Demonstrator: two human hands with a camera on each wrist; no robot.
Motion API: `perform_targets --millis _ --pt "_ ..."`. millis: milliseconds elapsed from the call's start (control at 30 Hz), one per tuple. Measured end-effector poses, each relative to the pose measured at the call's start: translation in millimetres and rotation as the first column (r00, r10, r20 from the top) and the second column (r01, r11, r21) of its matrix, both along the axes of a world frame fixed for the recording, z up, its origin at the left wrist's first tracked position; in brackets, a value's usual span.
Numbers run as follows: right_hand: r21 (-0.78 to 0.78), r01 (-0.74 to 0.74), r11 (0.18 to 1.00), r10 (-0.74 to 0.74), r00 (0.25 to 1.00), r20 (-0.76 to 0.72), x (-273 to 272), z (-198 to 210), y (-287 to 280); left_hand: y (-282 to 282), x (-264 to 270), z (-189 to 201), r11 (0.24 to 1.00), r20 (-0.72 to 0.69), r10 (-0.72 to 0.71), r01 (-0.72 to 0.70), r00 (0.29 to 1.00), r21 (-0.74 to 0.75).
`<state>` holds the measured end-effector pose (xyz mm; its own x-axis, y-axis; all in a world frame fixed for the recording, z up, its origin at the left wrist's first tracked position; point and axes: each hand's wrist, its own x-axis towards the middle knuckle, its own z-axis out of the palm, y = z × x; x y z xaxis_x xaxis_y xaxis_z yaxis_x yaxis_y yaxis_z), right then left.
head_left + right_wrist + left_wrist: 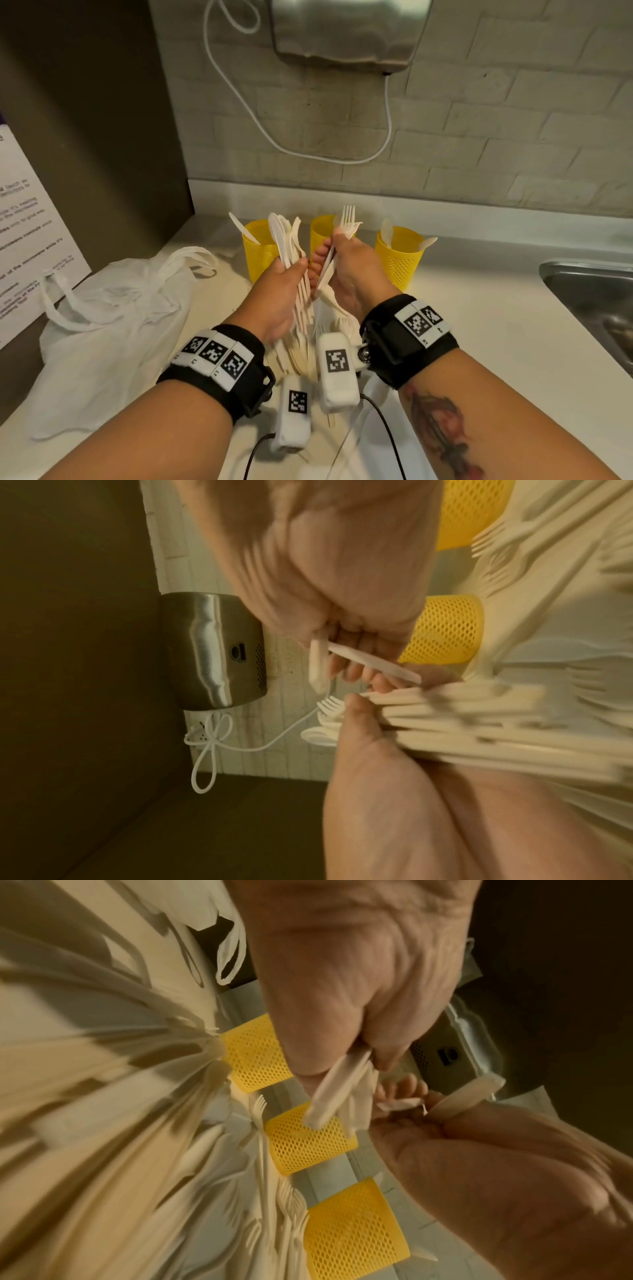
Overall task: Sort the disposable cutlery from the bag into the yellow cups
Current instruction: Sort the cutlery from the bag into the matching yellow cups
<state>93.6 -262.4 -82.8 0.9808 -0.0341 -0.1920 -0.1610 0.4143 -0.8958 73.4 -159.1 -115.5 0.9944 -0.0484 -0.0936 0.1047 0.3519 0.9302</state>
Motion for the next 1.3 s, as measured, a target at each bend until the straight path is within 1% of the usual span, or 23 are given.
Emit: perform_targets --millis 33,67,133,200,267,300,367,467,500,567,633,700,767,800,900,933,1000,1067,1133,1233,1300 --pt "-0.008 -0.013 1.0 0.013 1.0 0.018 -1 2 -2 1 0 -1 1.0 0.0 0.001 -0.001 1.0 0.012" --pt "-0.062 -0.032 0.998 0.035 0.998 0.045 -3 3 -5 3 1 -2 0.999 -0.001 0.009 -0.009 1.0 0.033" --pt "-0.221 -0.099 0.97 0.121 0.989 0.087 -9 4 -8 7 2 -4 0.996 0.007 0.023 -0.024 1.0 0.081" --pt "-0.345 -0.151 0.926 0.193 0.977 0.091 -10 1 -7 9 2 -4 0.992 0.035 0.007 -0.011 0.999 0.126" --pt "-0.416 -0.129 0.9 0.18 0.98 0.086 -7 -6 -4 8 0 -2 0.988 0.068 -0.015 0.005 0.998 0.153" --pt "-0.415 -0.111 0.903 0.158 0.984 0.08 -5 -8 -4 8 -1 -1 0.988 0.073 -0.018 0.007 0.997 0.153" --pt "-0.351 -0.117 0.929 0.154 0.985 0.078 -3 -8 -4 8 -2 -1 0.993 0.064 -0.023 0.016 0.998 0.117" --pt "-0.277 -0.189 0.942 0.217 0.974 0.072 -5 -2 -9 10 -4 -2 0.999 0.043 -0.05 0.049 0.998 0.022" --pt "-0.262 -0.193 0.946 0.218 0.974 0.07 -4 -1 -10 10 -4 -1 0.999 0.036 -0.045 0.045 0.998 -0.006" --pt "-0.219 -0.182 0.958 0.2 0.978 0.06 -2 0 -11 11 -4 0 0.999 0.009 0.009 -0.009 1.0 -0.051" --pt "-0.234 -0.146 0.961 0.166 0.983 0.072 3 4 -12 10 -2 0 0.992 -0.029 0.091 -0.093 0.995 -0.085" --pt "-0.25 -0.059 0.967 0.094 0.987 0.131 15 16 -14 10 1 0 0.982 -0.055 0.149 -0.154 0.987 -0.107" --pt "-0.204 0.052 0.978 0.003 0.965 0.262 32 38 -17 12 3 -3 0.978 -0.078 0.191 -0.196 0.979 -0.067" --pt "-0.186 0.129 0.974 -0.061 0.941 0.332 43 50 -19 14 4 -4 0.977 -0.085 0.202 -0.207 0.976 -0.051" --pt "-0.195 0.371 0.908 -0.232 0.832 0.503 79 72 -22 17 4 -5 0.98 -0.111 0.188 -0.194 0.976 -0.045" --pt "-0.212 0.424 0.88 -0.259 0.805 0.535 91 70 -21 17 4 -4 0.982 -0.114 0.176 -0.182 0.978 -0.045" --pt "-0.303 0.497 0.813 -0.265 0.779 0.568 109 58 -19 17 1 -2 0.986 -0.108 0.149 -0.156 0.983 -0.054" --pt "-0.408 0.512 0.756 -0.235 0.794 0.561 120 38 -17 17 0 0 0.987 -0.102 0.13 -0.138 0.986 -0.076" --pt "-0.476 0.489 0.73 -0.215 0.827 0.519 128 15 -17 19 0 1 0.987 -0.105 0.115 -0.125 0.988 -0.1" --pt "-0.548 0.431 0.717 -0.206 0.882 0.423 131 -8 -16 19 3 1 0.987 -0.109 0.114 -0.125 0.987 -0.101" --pt "-0.551 0.366 0.75 -0.181 0.915 0.36 130 -14 -16 18 5 0 0.989 -0.104 0.099 -0.109 0.99 -0.099"
